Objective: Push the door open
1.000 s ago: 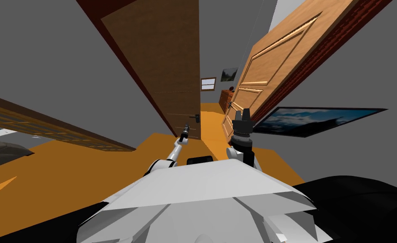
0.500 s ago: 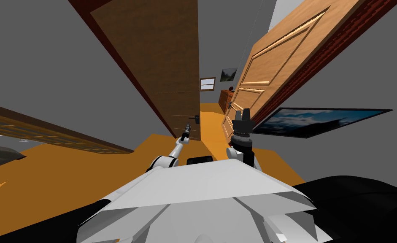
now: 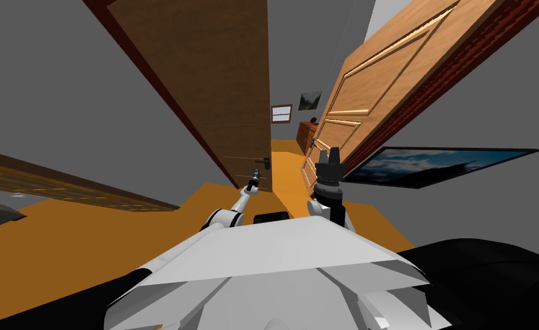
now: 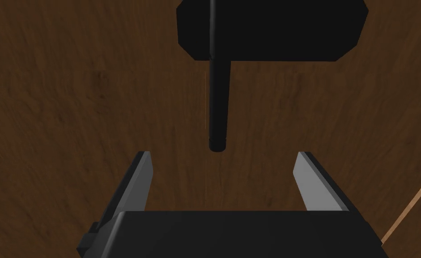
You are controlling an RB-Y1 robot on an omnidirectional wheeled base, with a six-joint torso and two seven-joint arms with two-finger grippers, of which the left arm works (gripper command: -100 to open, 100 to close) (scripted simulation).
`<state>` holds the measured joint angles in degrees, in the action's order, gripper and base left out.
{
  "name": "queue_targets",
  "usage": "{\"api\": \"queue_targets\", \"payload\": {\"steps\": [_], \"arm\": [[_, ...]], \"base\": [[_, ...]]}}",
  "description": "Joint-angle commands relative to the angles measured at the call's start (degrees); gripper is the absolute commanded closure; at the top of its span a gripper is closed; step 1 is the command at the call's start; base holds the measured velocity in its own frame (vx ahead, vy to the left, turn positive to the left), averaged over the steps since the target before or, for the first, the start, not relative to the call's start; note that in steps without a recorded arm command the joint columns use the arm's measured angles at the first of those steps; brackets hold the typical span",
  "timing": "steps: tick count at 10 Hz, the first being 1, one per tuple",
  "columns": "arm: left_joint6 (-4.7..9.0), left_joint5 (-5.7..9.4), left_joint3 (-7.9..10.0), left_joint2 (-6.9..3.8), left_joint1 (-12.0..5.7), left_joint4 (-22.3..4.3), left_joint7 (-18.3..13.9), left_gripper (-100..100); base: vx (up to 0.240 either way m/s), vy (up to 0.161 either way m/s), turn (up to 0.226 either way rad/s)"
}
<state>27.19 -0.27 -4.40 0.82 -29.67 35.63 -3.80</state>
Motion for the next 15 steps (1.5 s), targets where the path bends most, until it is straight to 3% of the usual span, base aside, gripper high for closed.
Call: {"api": "queue_targets", "payload": {"steps": [1,2,4,6,8,10,11,12,15], "arm": [[0.0,0.06,0.17,-1.58,-0.03,-0.1,0.1,-100],[0.0,0.06,0.17,-1.58,-0.03,-0.1,0.1,-100],[-0.01,0.14,0.42,-2.59,-0.08,-0.2,0.1,-100],[-0.01,0.2,0.58,-2.6,-0.12,-0.3,0.2,-100],[-0.01,0.27,0.78,-1.91,-0.16,-0.4,0.3,-100],[-0.02,0.33,0.97,-0.37,-0.19,-0.5,0.3,-100],[0.2,0.34,0.98,-0.78,-0.37,-0.9,0.4,-100],[0.2,0.34,0.98,-0.78,-0.37,-0.9,0.4,100],[0.2,0.34,0.98,-0.78,-0.37,-0.9,0.4,100]], "base": [[0.121,-0.039,-0.031],[0.134,-0.03,-0.005],[0.167,-0.051,-0.023],[0.175,-0.054,-0.016],[0.184,-0.039,-0.023],[0.187,-0.047,-0.018],[0.083,-0.01,0.003],[-0.02,-0.002,0.003],[-0.02,0.004,-0.005]]}}
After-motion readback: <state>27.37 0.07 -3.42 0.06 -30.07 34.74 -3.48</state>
